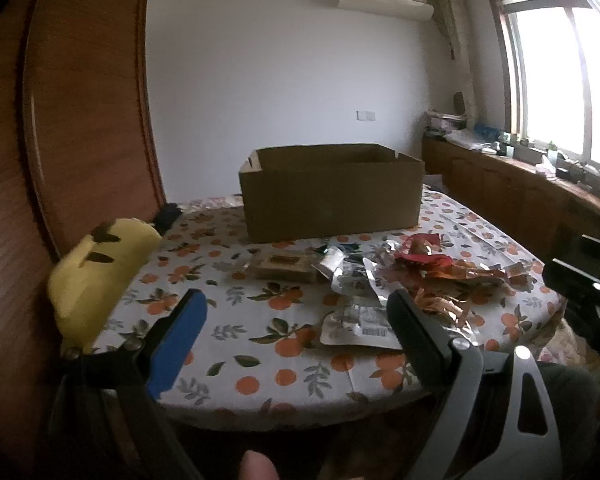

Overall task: Organize snacks
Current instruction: 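Lower the right tool onto the clear bread bag with pink top, then grasp the bread bag with the right tool while the left tool grasps a white sachet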

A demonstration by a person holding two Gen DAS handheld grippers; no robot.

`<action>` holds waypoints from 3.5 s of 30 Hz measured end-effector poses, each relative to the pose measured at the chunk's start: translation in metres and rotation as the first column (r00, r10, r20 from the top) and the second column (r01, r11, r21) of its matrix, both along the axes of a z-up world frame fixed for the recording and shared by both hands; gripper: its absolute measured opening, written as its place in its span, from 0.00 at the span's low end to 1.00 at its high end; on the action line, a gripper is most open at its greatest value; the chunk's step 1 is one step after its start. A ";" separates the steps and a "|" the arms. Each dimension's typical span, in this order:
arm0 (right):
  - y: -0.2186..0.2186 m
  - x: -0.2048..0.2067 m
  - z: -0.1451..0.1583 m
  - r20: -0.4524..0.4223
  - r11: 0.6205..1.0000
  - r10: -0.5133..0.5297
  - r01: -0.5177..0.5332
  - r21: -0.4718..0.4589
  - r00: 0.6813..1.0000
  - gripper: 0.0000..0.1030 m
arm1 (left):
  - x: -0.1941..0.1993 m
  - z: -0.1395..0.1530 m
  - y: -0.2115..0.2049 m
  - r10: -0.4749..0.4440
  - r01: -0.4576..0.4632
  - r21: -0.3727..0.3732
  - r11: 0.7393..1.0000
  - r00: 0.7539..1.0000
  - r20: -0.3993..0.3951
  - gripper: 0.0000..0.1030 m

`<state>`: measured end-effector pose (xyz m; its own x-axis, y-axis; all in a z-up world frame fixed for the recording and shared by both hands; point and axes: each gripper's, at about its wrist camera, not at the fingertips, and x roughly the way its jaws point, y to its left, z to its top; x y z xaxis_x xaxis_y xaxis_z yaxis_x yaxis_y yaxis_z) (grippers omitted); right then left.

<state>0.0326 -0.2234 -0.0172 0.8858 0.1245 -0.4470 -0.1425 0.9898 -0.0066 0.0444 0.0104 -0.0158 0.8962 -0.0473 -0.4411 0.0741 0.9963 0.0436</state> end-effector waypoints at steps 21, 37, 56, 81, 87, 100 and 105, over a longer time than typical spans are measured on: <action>0.004 0.089 -0.006 -0.077 0.995 0.093 -0.094 -0.013 0.993 1.00 | 0.097 -0.011 0.040 -0.115 0.086 -0.158 0.984 0.976 -0.183 0.90; 0.007 0.208 -0.037 -0.384 0.978 0.209 -0.183 0.104 0.899 0.85 | 0.192 -0.008 0.026 -0.318 0.254 -0.233 0.939 0.900 -0.298 0.89; 0.005 0.238 -0.056 -0.438 0.973 0.229 -0.196 0.119 0.869 0.83 | 0.242 -0.049 -0.034 -0.361 0.407 -0.021 0.913 0.783 -0.507 0.45; 0.008 0.256 -0.070 -0.480 0.974 0.226 -0.191 0.122 0.848 0.80 | 0.209 -0.024 -0.010 -0.402 0.413 -0.063 0.909 0.825 -0.397 0.21; 0.012 0.260 -0.070 -0.491 0.978 0.209 -0.193 0.085 0.846 0.63 | 0.196 -0.023 -0.004 -0.403 0.397 -0.094 0.913 0.842 -0.359 0.21; 0.013 0.248 -0.054 -0.466 0.977 0.214 -0.198 0.083 0.859 0.49 | 0.179 -0.012 -0.004 -0.408 0.397 -0.104 0.912 0.854 -0.321 0.21; 0.018 0.245 -0.050 -0.458 0.973 0.232 -0.211 0.096 0.858 0.46 | 0.173 -0.005 -0.005 -0.408 0.398 -0.100 0.912 0.860 -0.307 0.21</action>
<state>0.2774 -0.2052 -0.0670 0.5244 0.3200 -0.7891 -0.3345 0.9296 0.1546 0.2169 0.0052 -0.0204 0.6099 -0.3932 -0.6881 0.4738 0.8769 -0.0811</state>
